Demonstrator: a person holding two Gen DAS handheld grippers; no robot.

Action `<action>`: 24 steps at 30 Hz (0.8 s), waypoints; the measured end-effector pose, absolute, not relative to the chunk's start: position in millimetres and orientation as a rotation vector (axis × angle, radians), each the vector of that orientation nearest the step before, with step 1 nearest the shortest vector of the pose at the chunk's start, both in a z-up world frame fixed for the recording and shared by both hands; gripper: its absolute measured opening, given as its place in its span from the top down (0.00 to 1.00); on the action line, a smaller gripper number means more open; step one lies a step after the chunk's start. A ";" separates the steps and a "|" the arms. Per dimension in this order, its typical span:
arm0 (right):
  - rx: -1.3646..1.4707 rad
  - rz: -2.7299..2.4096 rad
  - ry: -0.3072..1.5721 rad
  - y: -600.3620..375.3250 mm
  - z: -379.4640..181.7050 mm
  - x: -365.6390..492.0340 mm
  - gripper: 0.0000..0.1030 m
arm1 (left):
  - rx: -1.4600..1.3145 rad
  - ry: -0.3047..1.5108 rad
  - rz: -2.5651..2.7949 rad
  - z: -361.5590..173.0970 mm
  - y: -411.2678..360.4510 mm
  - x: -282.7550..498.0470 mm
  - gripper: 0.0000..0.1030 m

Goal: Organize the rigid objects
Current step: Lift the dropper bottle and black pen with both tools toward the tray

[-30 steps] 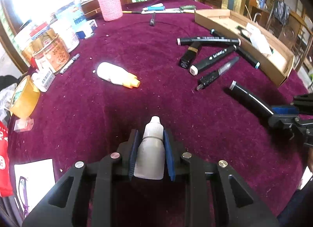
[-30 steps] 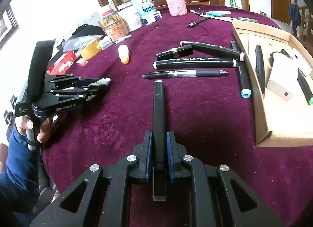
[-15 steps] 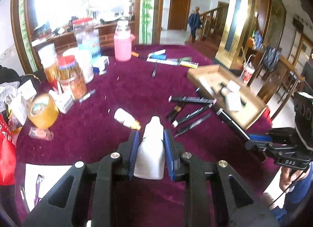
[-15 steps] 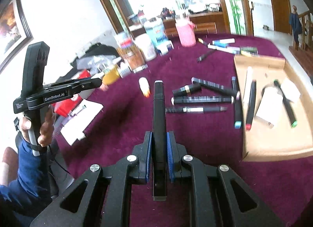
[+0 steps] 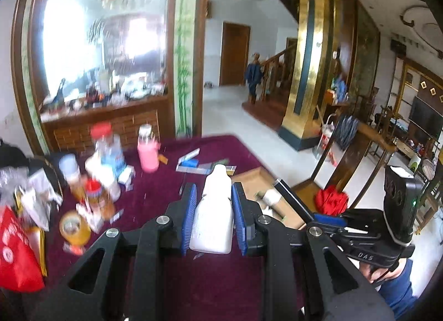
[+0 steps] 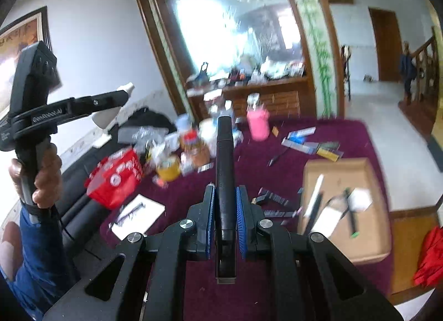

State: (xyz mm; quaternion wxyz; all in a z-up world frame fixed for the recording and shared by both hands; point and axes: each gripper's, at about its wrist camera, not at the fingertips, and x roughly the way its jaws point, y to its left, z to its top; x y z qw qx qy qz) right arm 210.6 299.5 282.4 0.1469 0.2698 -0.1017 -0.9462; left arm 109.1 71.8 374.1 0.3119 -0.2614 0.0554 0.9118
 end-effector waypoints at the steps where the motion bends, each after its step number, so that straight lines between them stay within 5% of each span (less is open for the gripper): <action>1: 0.765 -2.737 -0.291 303.6 293.9 213.9 0.87 | -0.674 0.141 2.399 390.0 79.1 113.5 0.77; 10: 0.635 -2.968 -0.258 366.0 401.3 254.6 0.87 | -0.590 0.046 2.318 489.2 163.6 138.0 0.77; 24: 0.441 -3.220 -0.241 421.2 500.7 304.5 0.87 | -0.488 0.075 2.261 555.0 240.9 172.6 0.77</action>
